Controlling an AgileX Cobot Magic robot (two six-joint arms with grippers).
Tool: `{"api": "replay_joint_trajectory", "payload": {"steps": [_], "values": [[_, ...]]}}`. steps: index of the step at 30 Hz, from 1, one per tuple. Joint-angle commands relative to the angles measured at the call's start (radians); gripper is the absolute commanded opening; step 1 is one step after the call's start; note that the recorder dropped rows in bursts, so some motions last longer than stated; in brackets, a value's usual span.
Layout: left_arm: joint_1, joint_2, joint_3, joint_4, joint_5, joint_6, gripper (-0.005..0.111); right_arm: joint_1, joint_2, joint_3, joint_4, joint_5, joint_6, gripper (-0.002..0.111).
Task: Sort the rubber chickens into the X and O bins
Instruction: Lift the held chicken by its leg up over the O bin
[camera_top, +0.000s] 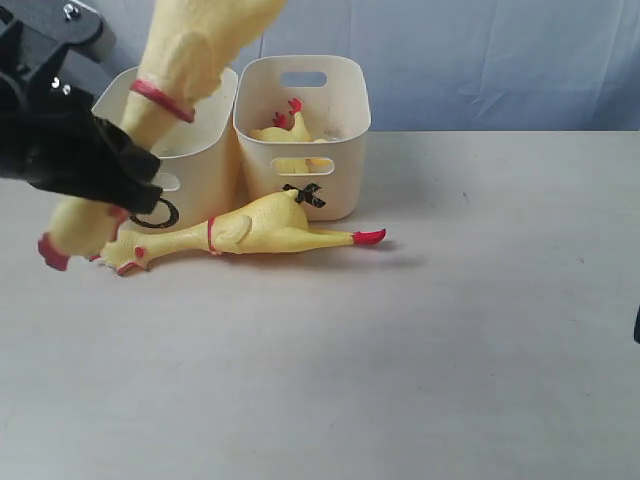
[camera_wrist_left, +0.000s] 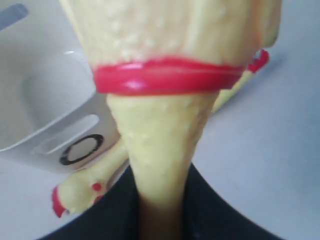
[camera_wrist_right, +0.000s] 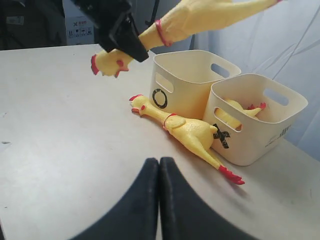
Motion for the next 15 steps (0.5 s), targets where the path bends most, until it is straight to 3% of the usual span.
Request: {"api": "replay_joint_trajectory", "payload": {"steps": [1, 3, 6, 15], "values": [[-0.001, 0.007, -0.098, 0.341, 0.056, -0.351, 0.0, -0.005, -0.004, 0.005, -0.002, -0.005, 0.0, 0.0], [-0.001, 0.045, -0.146, 0.468, 0.165, -0.397, 0.0, -0.005, -0.004, 0.005, -0.002, -0.005, 0.0, 0.0], [-0.001, 0.102, -0.198, 0.535, 0.274, -0.4, 0.0, -0.005, -0.004, 0.005, -0.002, -0.005, 0.0, 0.0], [0.02, 0.246, -0.367, 0.556, 0.391, -0.341, 0.0, -0.005, -0.004, 0.005, 0.0, -0.005, 0.0, 0.0]]}}
